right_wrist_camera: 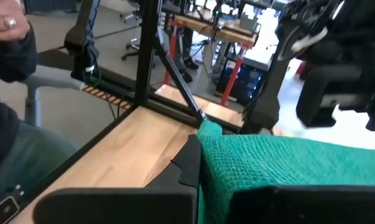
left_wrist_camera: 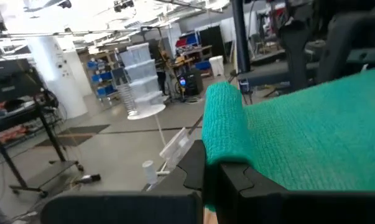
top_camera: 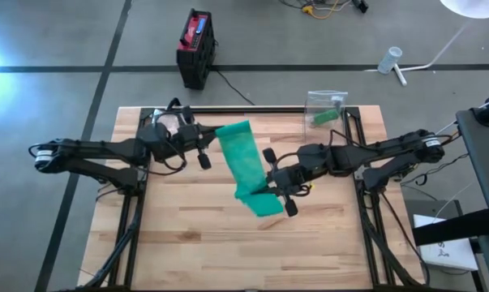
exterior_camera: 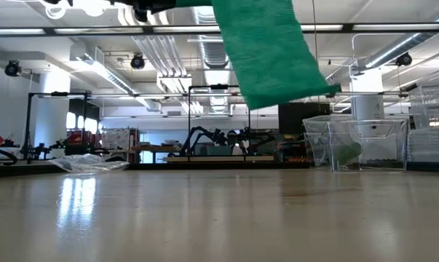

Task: Roll bandage
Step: Roll the dark green bandage

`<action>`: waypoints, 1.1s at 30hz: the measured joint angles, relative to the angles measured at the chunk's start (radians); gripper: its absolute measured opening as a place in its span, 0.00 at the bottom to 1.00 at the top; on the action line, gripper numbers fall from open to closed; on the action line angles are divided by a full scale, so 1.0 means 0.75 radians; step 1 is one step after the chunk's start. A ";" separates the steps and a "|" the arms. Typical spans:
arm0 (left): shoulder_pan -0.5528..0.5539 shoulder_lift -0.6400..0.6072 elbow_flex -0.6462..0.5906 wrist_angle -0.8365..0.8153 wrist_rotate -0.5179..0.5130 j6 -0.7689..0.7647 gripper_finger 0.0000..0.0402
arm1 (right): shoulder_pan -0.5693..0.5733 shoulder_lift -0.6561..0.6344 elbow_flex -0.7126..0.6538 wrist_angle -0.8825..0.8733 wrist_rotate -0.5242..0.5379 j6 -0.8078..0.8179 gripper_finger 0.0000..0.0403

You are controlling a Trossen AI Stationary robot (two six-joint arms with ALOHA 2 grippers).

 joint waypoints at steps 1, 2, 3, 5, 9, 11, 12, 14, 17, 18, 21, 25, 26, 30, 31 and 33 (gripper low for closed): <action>0.000 -0.007 0.000 0.001 0.015 -0.001 0.00 | 0.001 0.004 0.000 -0.008 -0.001 0.000 0.00; 0.000 -0.015 0.000 0.005 0.025 0.002 0.00 | 0.005 0.006 0.000 -0.016 -0.002 0.000 0.00; 0.000 -0.024 0.000 -0.002 0.026 0.011 0.00 | 0.008 0.009 -0.001 -0.018 -0.003 0.000 0.00; 0.000 -0.031 0.000 -0.016 0.026 0.026 0.00 | 0.015 0.016 -0.002 -0.010 -0.023 -0.007 0.00; 0.000 -0.039 -0.024 -0.039 0.027 0.062 0.00 | 0.020 0.017 -0.001 0.040 -0.046 -0.019 0.00; 0.000 -0.040 -0.039 -0.047 0.026 0.078 0.00 | 0.020 0.017 -0.001 0.093 -0.047 -0.014 0.00; 0.000 -0.040 -0.046 -0.048 0.026 0.081 0.00 | 0.020 0.017 -0.001 0.118 -0.047 -0.014 0.00; 0.000 -0.036 -0.058 -0.048 0.026 0.083 0.00 | 0.020 0.017 0.000 0.157 -0.047 -0.020 0.00; 0.000 -0.036 -0.079 -0.049 0.026 0.113 0.00 | 0.011 0.017 0.001 0.180 -0.046 -0.020 0.01; 0.000 -0.037 -0.083 -0.048 0.027 0.117 0.00 | 0.006 0.017 0.001 0.180 -0.046 -0.019 0.01; 0.000 -0.057 -0.085 -0.040 0.026 0.112 0.00 | 0.002 0.017 0.001 0.167 -0.043 -0.009 0.01; 0.000 -0.090 -0.085 -0.001 0.063 0.116 0.00 | 0.003 0.030 0.001 0.171 -0.046 0.000 0.01; 0.000 -0.099 -0.085 0.006 0.077 0.116 0.00 | 0.003 0.035 0.001 0.173 -0.046 0.001 0.01; 0.000 -0.122 -0.088 0.023 0.155 0.155 0.00 | 0.003 0.054 -0.003 0.222 -0.048 0.027 0.01; 0.000 -0.122 -0.094 0.023 0.155 0.172 0.00 | 0.002 0.056 -0.002 0.254 -0.048 0.032 0.01; 0.000 -0.109 -0.113 0.013 0.155 0.198 0.00 | 0.003 0.060 -0.002 0.309 -0.048 0.036 0.01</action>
